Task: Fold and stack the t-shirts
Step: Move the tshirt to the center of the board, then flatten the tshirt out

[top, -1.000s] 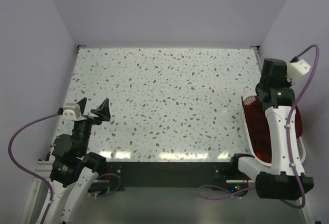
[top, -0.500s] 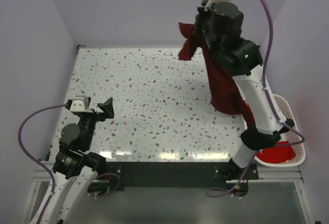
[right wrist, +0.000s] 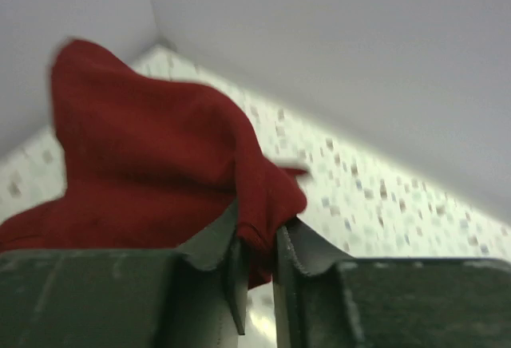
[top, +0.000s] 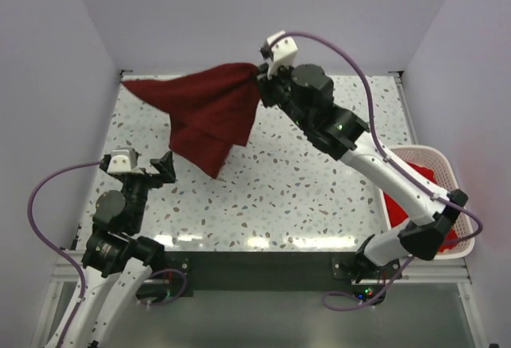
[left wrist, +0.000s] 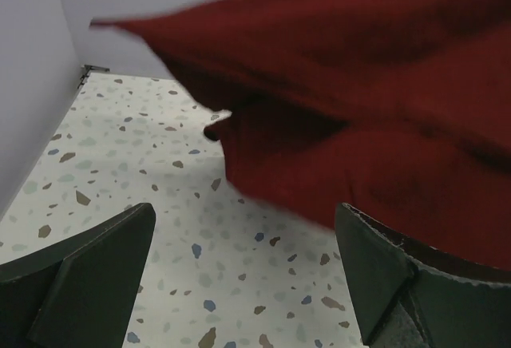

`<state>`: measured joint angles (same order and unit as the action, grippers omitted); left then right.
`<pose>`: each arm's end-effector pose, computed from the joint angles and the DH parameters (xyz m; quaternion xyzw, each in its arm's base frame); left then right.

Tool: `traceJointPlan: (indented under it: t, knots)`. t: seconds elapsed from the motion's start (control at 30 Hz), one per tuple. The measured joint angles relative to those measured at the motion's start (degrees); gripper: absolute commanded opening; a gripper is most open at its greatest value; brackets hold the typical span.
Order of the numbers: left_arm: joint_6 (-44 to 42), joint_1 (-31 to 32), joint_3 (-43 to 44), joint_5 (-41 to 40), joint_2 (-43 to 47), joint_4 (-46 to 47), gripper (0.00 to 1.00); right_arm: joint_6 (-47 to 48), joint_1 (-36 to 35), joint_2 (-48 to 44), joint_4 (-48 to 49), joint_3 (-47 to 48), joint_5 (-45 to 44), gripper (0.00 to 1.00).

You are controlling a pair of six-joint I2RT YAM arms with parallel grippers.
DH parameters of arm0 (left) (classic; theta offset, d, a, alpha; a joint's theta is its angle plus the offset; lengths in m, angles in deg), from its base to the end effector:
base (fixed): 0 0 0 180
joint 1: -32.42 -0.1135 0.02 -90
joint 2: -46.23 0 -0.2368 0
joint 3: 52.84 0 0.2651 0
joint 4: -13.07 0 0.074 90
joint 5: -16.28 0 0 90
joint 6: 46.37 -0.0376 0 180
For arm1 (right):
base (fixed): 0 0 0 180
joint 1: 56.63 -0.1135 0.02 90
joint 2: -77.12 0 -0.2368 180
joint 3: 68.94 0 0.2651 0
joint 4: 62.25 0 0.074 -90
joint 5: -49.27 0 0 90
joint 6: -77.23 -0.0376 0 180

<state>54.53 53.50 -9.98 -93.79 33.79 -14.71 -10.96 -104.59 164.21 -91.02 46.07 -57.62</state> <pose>0.1227 -0.0335 0.3038 -0.0652 0.6886 -0.0805 0.7177 0.2440 0.2542 0.4725 -0.2030 0.6826 0.1759 0.6797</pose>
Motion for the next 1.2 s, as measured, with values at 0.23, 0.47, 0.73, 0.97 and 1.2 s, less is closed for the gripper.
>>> traceJointPlan:
  t: [0.23, 0.47, 0.73, 0.97, 1.2]
  knots:
    - [1.1, 0.0, 0.3, -1.6, -0.8, -0.9, 1.00, -4.8, 0.4, -11.8, -0.5, -34.3, -6.0, 0.65]
    - [8.8, 0.0, 2.1, -2.6, -7.6, -4.0, 1.00, -11.2, 0.0, -11.3, -12.1, -44.3, -7.3, 0.73]
    - [17.2, 0.0, 5.5, -7.6, -23.7, -11.6, 1.00, -9.0, -11.5, -1.4, -8.0, -41.8, 1.2, 0.70]
    - [20.0, -12.3, 6.1, -4.9, -37.9, -12.0, 1.00, -9.4, -11.3, 3.2, -3.8, -39.7, 7.6, 0.70]
    - [20.2, -27.1, 6.5, 1.9, -54.2, -9.8, 0.98, -10.8, -11.3, -4.0, 0.5, -47.0, 10.5, 0.72]
